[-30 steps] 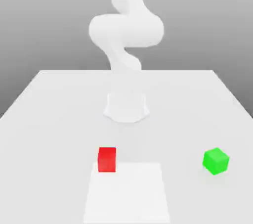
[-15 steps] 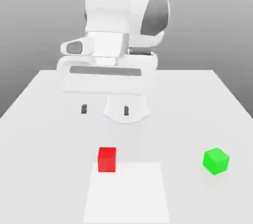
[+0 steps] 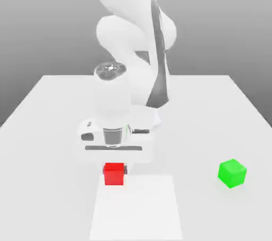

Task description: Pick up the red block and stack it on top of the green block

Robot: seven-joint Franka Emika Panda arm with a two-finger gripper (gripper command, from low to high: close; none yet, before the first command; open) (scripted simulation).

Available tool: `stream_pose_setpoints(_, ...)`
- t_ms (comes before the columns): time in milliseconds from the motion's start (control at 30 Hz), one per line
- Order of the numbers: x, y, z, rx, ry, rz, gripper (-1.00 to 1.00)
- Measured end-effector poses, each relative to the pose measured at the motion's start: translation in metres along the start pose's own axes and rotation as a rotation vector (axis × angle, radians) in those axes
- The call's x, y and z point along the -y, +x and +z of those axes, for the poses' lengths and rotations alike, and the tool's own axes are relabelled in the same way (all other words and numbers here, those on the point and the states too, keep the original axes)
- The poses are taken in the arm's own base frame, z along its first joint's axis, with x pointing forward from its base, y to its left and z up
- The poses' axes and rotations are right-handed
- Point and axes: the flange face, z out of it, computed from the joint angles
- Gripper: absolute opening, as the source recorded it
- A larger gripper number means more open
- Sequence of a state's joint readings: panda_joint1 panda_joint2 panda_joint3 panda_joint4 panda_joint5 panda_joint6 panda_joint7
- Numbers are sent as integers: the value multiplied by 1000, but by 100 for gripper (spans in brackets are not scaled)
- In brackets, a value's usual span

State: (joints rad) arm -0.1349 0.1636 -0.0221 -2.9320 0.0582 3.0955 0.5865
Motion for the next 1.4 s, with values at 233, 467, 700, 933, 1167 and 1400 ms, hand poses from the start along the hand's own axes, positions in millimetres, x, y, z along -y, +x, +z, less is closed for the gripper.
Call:
stream_pose_setpoints(233,2,2,-35,-2,0,1,-100)
stream_pose_setpoints(467,35,-14,-70,-6,-1,-8,-100)
stream_pose_setpoints(700,115,-69,-84,-14,0,-27,-100)
stream_pose_setpoints(933,180,-154,-95,-11,3,-49,-100)
stream_pose_setpoints(1167,215,-236,-99,-3,4,-72,-100)
stream_pose_setpoints(1400,220,-234,-76,-10,9,-61,-100)
